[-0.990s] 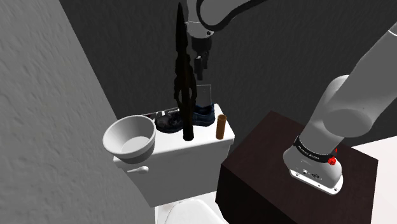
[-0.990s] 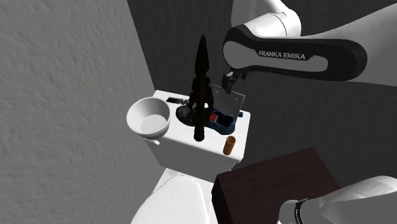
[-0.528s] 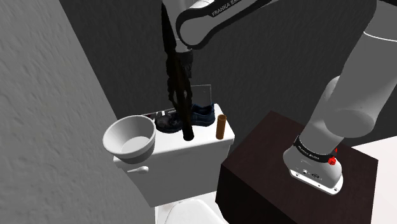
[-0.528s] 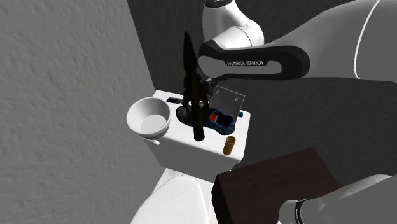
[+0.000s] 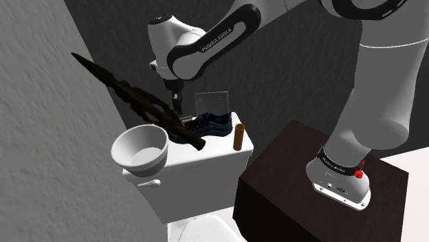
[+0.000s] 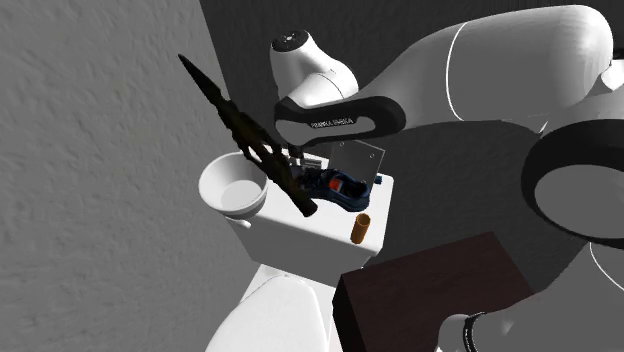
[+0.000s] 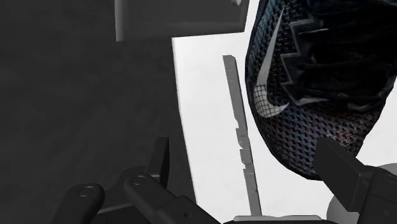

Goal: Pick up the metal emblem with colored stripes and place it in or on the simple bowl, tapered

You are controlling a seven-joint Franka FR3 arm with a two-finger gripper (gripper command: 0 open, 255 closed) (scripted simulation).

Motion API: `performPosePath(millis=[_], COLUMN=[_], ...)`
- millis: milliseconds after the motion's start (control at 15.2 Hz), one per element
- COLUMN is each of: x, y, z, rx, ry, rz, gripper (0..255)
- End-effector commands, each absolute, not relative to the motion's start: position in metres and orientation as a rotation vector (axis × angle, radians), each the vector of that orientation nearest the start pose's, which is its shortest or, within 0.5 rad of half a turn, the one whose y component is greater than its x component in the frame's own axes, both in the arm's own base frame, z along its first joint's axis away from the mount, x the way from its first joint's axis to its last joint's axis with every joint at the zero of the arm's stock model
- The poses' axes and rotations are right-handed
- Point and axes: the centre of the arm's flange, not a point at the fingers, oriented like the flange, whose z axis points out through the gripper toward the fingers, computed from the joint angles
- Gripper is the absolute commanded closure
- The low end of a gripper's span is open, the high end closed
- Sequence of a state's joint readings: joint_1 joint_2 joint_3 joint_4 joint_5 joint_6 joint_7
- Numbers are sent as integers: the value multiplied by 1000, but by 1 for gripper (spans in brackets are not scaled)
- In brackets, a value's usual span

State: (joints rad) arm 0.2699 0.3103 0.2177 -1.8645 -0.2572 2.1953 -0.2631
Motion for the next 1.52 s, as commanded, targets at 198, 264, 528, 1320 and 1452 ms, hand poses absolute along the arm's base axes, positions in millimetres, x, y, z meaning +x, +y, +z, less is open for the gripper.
performPosePath(millis=[198, 264, 528, 1320, 1452], x=[579, 582, 588, 592, 596], y=[330, 341, 359, 355, 352], z=[322, 315, 291, 262, 264], rx=[-2888, -2872, -2840, -2840, -2840], ry=[-1602, -1640, -1708, -1708, -1707], rz=[-106, -111, -120, -120, -120], gripper=[0, 0, 0, 0, 255])
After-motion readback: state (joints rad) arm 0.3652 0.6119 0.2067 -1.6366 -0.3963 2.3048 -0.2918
